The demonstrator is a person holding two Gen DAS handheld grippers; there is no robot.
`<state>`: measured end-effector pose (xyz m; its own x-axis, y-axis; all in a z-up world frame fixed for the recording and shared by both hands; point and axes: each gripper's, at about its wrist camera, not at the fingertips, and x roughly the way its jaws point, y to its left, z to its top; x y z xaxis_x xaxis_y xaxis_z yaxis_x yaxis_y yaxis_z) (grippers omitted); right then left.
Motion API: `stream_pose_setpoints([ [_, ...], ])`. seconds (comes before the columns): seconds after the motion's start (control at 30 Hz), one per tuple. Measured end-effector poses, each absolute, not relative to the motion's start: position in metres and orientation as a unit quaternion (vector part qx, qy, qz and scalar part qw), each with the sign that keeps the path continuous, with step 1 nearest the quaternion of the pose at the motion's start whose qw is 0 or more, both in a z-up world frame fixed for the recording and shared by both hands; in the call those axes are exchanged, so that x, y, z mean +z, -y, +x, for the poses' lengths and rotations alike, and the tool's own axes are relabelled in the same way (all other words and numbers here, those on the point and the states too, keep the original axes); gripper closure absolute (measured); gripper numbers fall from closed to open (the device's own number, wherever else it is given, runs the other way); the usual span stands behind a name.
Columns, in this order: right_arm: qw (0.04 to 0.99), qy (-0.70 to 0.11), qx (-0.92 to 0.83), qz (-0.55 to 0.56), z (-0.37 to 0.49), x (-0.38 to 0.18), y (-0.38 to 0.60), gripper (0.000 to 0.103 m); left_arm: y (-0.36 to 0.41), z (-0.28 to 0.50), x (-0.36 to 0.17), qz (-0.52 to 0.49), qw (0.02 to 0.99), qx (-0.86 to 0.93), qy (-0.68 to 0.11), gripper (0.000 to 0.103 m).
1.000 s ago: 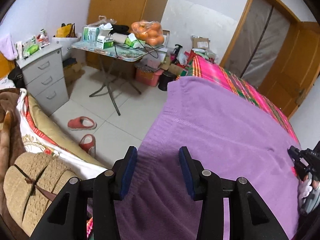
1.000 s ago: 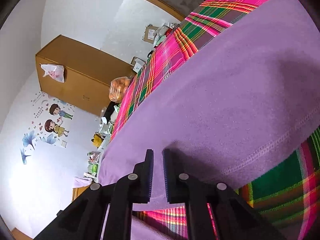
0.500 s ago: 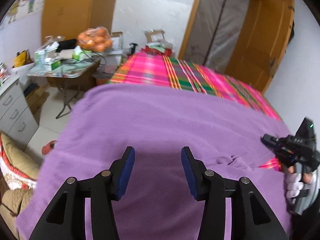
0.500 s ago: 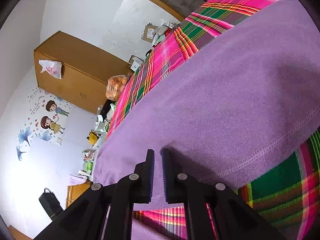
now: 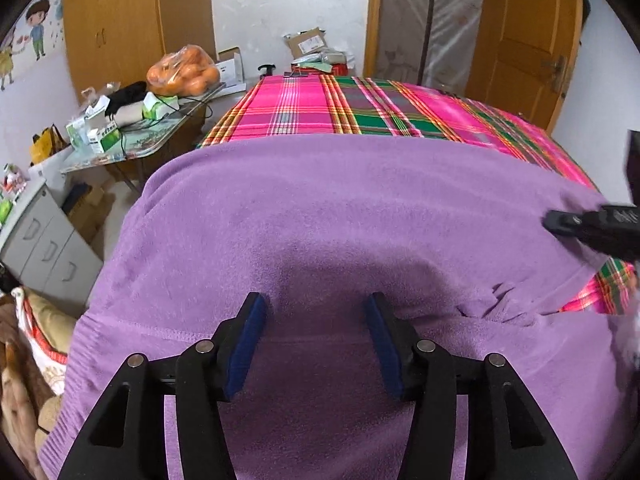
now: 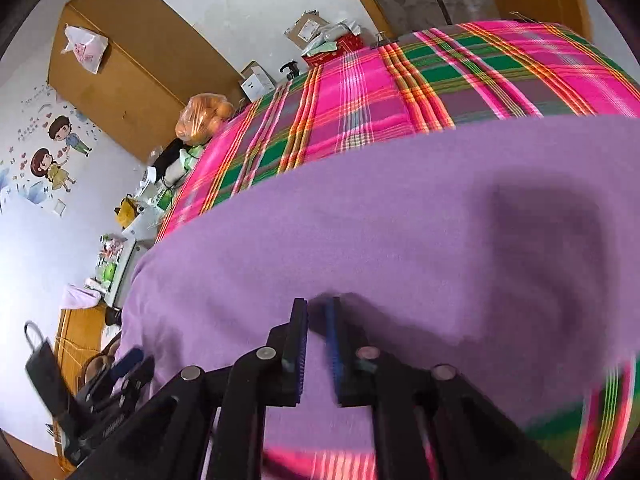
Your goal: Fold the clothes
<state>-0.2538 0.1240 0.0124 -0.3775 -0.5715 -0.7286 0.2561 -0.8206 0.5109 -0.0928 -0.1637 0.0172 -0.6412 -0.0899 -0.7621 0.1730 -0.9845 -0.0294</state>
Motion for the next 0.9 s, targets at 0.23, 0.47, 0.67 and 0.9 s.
stream_pose_setpoints([
  [0.23,0.101,0.242,-0.849,0.459,-0.317,0.012,-0.23,0.102,0.162,-0.095,0.017,0.418,0.074,-0.904,-0.046,0.048],
  [0.47,0.094,0.238,-0.845,0.47,-0.3,0.023,-0.245,0.094,0.163,-0.095,0.017,0.418,0.074,-0.904,-0.046,0.048],
  [0.67,0.152,0.169,-0.841,0.491,-0.323,0.022,-0.203,0.094,0.163,-0.095,0.017,0.418,0.074,-0.904,-0.047,0.048],
  [0.9,0.118,0.149,-0.855,0.482,-0.331,0.029,-0.2,0.091,0.163,-0.095,0.017,0.418,0.074,-0.904,-0.048,0.048],
])
